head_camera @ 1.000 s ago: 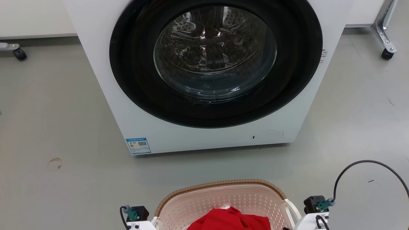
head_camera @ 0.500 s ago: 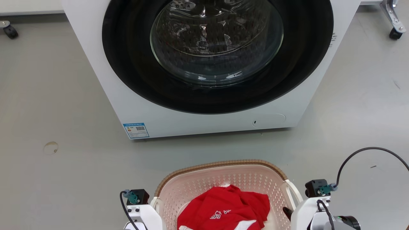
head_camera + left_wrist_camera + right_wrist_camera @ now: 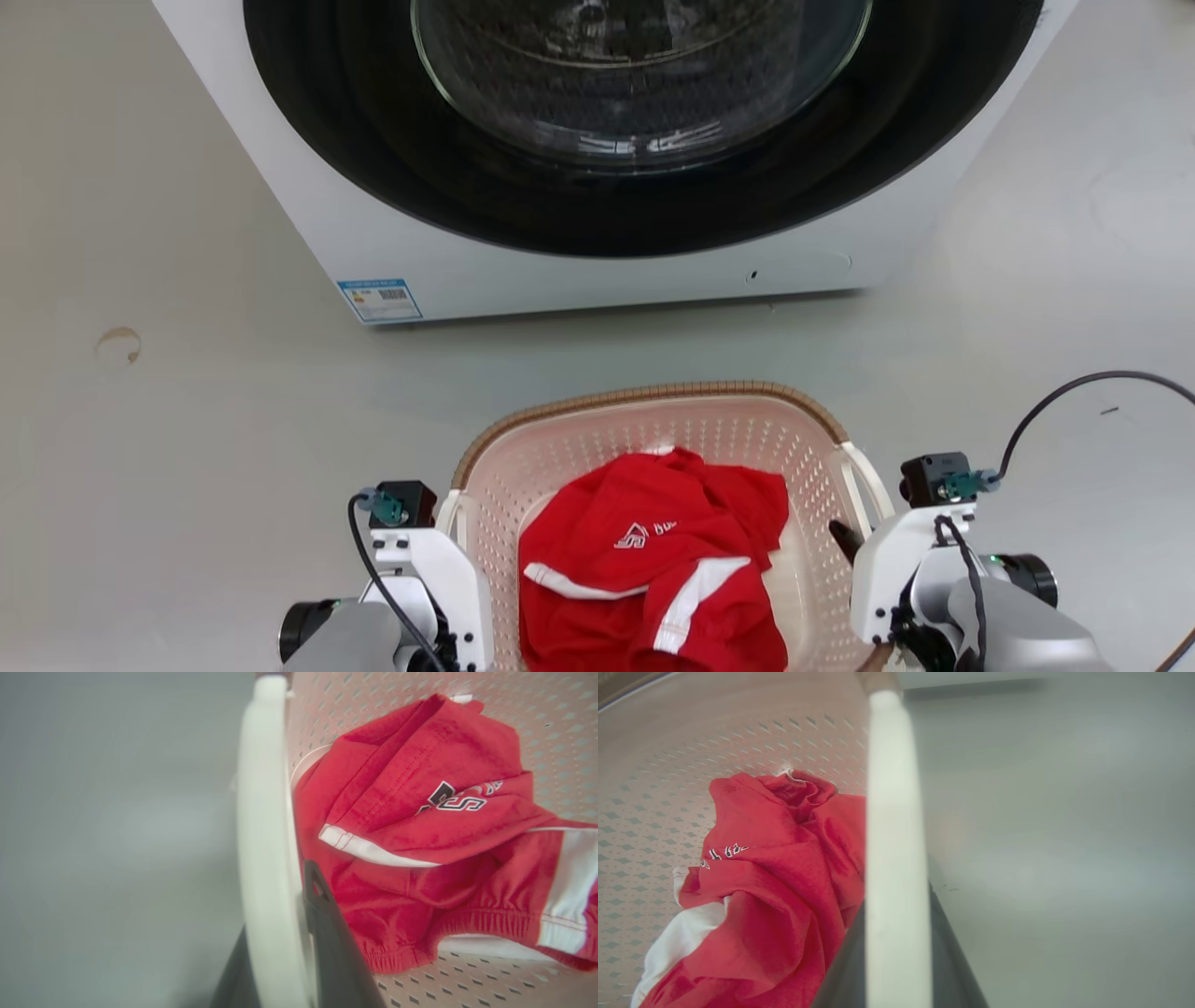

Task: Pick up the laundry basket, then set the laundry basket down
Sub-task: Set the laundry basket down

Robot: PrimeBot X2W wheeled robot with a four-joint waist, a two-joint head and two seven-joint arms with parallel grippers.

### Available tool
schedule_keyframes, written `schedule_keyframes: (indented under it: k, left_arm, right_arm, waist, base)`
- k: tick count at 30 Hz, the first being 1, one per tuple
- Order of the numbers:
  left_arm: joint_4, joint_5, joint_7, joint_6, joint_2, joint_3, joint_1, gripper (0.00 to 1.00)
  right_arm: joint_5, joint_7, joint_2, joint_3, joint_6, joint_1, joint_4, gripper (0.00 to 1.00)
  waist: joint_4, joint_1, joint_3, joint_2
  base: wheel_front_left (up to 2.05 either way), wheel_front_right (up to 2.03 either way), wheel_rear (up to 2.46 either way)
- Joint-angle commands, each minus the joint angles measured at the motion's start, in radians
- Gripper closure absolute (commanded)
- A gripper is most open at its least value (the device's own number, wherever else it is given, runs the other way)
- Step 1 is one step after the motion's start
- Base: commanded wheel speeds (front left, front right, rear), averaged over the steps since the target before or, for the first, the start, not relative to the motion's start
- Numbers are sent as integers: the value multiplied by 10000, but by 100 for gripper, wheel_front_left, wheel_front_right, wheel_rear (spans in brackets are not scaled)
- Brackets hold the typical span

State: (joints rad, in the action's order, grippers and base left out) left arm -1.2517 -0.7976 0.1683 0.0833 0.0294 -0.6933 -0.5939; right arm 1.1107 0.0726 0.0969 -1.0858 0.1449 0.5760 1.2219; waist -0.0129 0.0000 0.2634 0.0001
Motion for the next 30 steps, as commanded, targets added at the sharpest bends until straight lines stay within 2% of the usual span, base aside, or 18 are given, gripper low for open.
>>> schedule_keyframes:
  k: [1, 30]
  left_arm:
    - [-391, 221, -229, -475, 1587, 263, -416, 100]
    - [-391, 621, -1696, -908, 1350, -123, -2636, 100]
  right_arm:
    - [-203, 192, -1471, 59, -142, 88, 688, 100]
    - [-1748, 1420, -1471, 1853, -142, 1923, 688, 100]
  waist:
    - [11, 0, 339, -1]
    - [63, 0, 4072, -1]
  base:
    - [0, 0, 0]
    - [0, 0, 0]
